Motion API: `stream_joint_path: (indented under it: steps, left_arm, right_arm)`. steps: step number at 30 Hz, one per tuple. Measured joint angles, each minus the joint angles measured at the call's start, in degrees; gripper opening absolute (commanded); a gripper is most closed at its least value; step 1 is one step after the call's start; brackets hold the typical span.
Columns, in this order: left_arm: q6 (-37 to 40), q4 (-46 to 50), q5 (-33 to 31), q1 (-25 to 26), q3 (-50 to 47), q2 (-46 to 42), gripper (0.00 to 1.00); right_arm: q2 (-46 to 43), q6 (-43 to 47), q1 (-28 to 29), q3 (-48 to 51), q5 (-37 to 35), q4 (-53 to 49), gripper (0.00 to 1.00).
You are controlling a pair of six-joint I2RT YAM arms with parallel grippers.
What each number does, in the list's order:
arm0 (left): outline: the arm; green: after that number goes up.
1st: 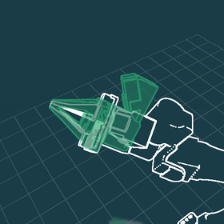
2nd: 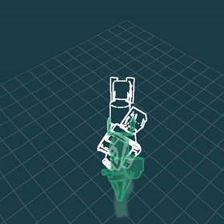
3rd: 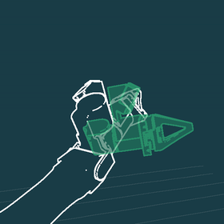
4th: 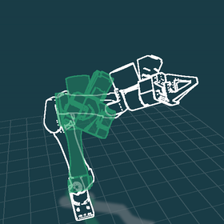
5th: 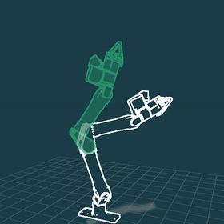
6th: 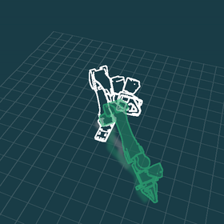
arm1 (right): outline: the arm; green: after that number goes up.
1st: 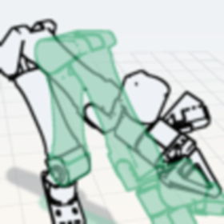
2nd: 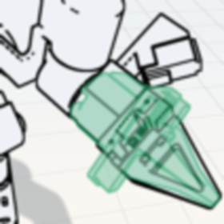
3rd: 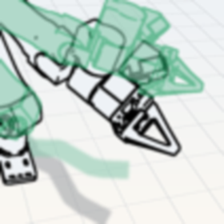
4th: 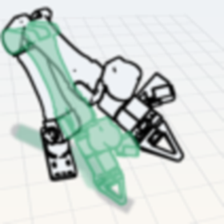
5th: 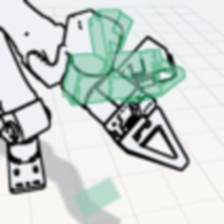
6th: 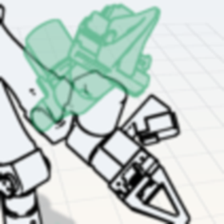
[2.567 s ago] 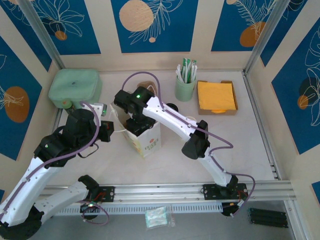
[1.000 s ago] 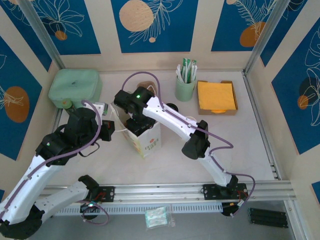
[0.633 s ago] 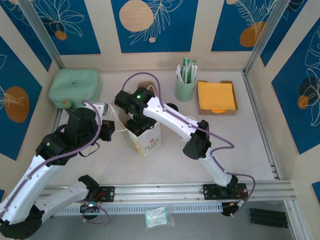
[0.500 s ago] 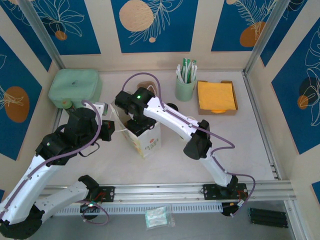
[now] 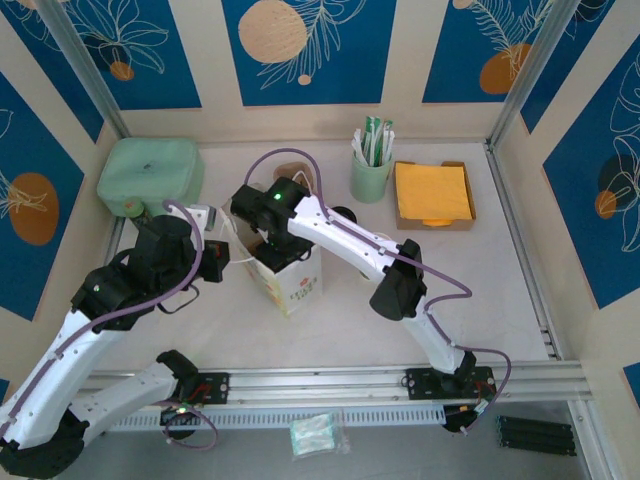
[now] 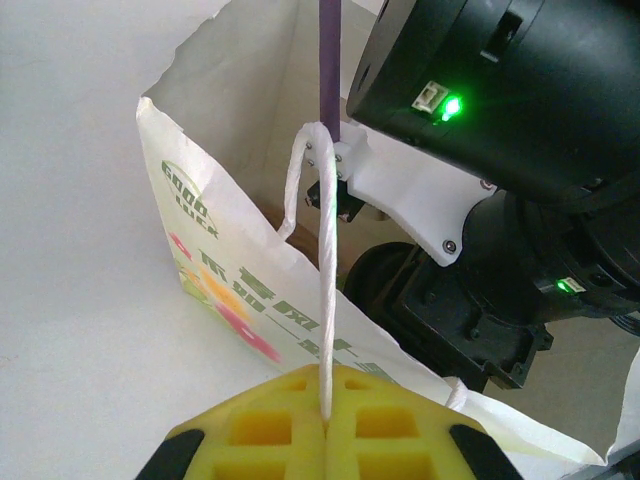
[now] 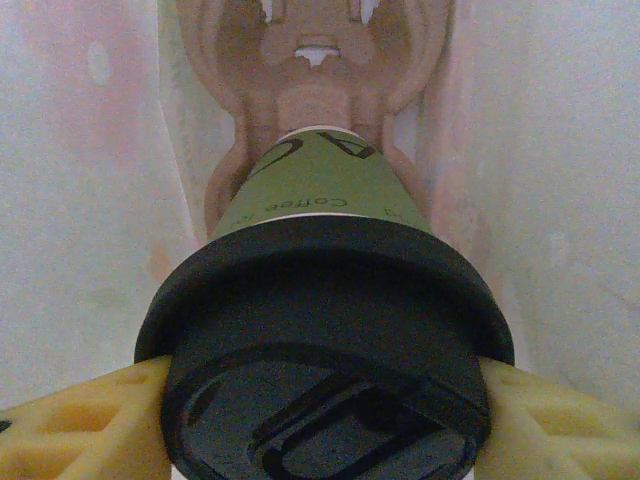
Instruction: Pack the takeout coffee
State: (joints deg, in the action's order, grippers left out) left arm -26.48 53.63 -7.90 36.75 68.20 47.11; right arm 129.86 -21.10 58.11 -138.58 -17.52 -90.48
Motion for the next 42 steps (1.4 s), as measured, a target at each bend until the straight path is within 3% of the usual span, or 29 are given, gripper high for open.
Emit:
stream_joint_path:
  steps: [42]
  left_arm:
    - [0.0,0.0,0.0,0.0,0.1,1.1,0.00]
  right_arm:
    - [-0.9,-0.1,-0.1,-0.2,-0.5,-0.9,0.61]
